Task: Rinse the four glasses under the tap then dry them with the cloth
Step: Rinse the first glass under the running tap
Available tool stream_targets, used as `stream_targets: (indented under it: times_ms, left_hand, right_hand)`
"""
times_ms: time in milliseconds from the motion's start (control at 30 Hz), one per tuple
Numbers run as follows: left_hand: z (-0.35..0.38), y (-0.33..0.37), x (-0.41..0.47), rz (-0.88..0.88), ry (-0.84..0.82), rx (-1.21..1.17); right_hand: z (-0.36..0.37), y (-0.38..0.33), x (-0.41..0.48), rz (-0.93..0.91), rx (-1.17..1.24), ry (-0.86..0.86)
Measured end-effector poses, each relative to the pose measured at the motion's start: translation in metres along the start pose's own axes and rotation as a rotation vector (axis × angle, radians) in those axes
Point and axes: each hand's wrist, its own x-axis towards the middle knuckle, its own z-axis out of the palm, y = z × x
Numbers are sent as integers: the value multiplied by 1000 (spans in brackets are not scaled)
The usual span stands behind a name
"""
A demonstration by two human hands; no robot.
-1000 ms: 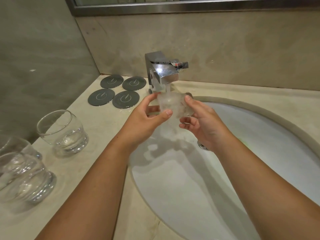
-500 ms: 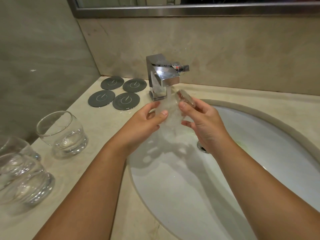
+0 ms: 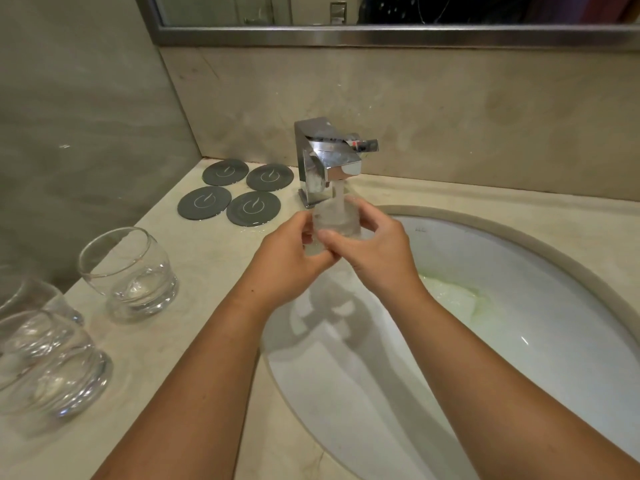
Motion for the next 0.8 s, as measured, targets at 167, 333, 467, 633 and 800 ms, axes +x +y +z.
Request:
stream_targets:
  times_ms: [167, 333, 467, 633, 800]
  left_hand:
    - [-1, 3, -1, 14, 39, 7]
    - [-1, 4, -1, 34, -2, 51]
    - [-1, 6, -4, 30, -54, 67]
    - [0, 12, -6, 17, -38, 23]
    - [-1, 13, -4, -27, 10, -159]
  right_hand:
    - [3, 2, -1, 21, 4, 0]
    - [-2, 1, 1, 96, 101, 36]
    - [-11, -4, -2, 372, 429, 33]
    - [-24, -3, -1, 545, 643, -2]
    - [-27, -7, -2, 559, 654, -51]
